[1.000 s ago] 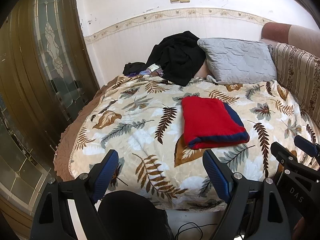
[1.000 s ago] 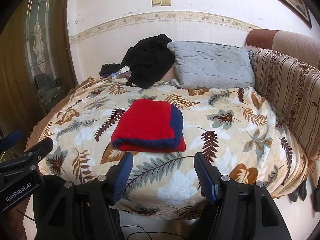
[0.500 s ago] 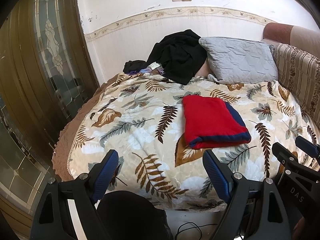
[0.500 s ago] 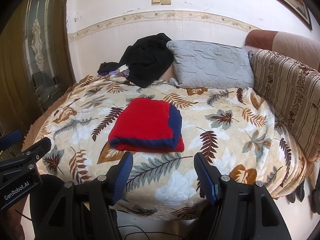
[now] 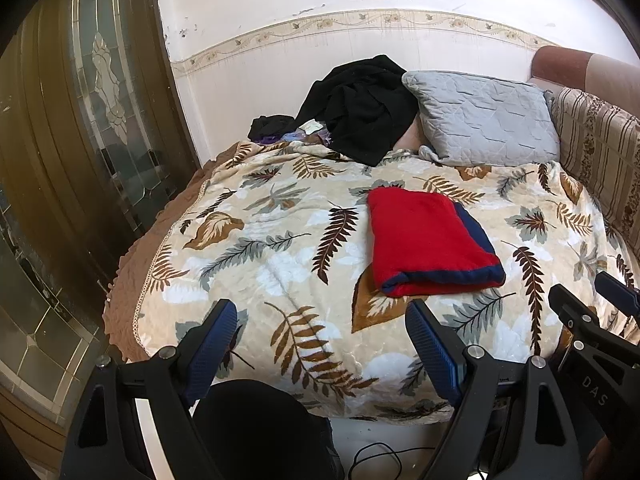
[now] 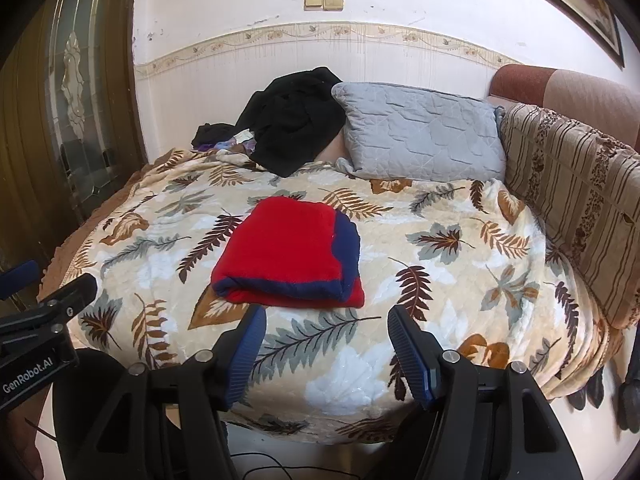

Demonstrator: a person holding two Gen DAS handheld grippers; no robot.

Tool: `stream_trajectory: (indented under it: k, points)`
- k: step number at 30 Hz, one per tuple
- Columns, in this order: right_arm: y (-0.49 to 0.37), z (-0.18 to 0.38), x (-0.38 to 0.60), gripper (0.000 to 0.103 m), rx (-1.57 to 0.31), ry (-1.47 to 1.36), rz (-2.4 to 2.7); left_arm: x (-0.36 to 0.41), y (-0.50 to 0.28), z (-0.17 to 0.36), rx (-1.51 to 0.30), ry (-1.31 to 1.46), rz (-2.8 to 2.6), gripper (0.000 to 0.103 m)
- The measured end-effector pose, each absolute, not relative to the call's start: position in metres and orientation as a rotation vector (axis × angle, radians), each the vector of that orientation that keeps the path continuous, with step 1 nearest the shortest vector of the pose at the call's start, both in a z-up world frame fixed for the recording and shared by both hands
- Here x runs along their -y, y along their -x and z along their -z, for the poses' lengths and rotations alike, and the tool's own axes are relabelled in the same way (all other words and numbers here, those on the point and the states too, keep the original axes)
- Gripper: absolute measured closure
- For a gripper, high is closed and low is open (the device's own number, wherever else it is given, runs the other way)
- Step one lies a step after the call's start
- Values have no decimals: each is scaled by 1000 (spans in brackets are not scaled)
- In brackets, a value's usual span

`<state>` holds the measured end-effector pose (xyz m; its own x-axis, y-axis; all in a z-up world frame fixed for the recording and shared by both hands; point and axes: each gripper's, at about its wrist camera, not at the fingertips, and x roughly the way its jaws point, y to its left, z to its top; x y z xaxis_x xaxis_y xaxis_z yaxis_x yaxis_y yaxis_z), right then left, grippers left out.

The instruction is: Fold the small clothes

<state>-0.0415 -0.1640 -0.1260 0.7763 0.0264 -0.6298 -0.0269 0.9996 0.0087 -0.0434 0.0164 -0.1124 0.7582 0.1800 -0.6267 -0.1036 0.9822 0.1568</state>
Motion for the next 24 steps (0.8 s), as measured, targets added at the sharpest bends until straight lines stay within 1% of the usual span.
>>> stream_trajectory:
  k: [24]
  points:
    - [36,124,161,35,-662,25,-26,-8,36,107,-685,-122,-122,16]
